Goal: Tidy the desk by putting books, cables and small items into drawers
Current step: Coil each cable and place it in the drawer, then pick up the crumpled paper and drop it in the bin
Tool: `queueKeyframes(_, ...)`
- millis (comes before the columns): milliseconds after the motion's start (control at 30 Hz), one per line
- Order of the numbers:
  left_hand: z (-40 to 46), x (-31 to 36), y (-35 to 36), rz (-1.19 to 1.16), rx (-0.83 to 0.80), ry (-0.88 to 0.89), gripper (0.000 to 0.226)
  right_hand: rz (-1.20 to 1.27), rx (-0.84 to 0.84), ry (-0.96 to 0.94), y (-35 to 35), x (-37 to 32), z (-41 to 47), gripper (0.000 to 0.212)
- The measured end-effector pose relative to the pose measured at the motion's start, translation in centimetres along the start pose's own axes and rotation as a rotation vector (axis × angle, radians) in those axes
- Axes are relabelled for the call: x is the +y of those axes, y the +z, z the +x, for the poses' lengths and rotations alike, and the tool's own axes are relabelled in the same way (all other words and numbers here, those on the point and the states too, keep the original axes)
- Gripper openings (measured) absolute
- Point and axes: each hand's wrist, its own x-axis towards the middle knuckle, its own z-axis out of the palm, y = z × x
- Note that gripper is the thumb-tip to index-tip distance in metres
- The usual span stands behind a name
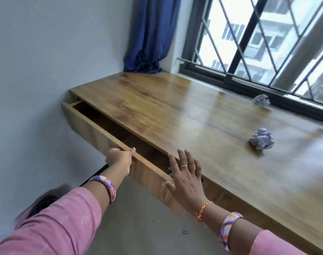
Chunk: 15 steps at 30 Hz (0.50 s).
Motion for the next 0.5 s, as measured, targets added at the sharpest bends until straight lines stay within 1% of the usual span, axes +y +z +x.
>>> queueKeyframes(33,0.1,0.4,0.7,0.002,0.007,-0.002,0.039,-0.035,0.029,0.033,0.0,0.3,0.4,0.1)
queueKeyframes(100,0.0,1.3,2.3,-0.023,0.011,-0.001,0.037,-0.028,0.036,0.082,-0.6,1.2,1.2,0.098)
queueKeyframes(167,-0.6,2.2,4.0,-0.019,-0.021,0.021,0.05,-0.01,-0.017,0.153,-0.6,1.9,2.3,0.09)
queueKeyframes(200,-0.7,2.5,4.7,-0.002,-0.045,0.034,0.059,-0.034,-0.014,0.167,-0.7,2.2,2.8,0.089)
queueKeyframes(267,-1.0,2.9,6.3,0.037,-0.09,0.051,0.068,-0.116,-0.04,0.13,-1.1,2.7,3.5,0.093)
queueKeyframes(300,-1.2,3.1,6.8,0.059,-0.103,0.061,0.066,-0.178,-0.046,0.091,-0.6,3.0,3.8,0.09)
queueKeyframes(400,-0.8,3.4,7.8,0.146,-0.077,0.048,0.058,-0.284,0.036,-0.016,0.3,3.5,4.2,0.071)
queueKeyframes(500,-0.7,3.5,8.1,0.219,-0.078,0.075,0.057,-0.295,0.054,-0.047,0.7,3.9,4.1,0.063)
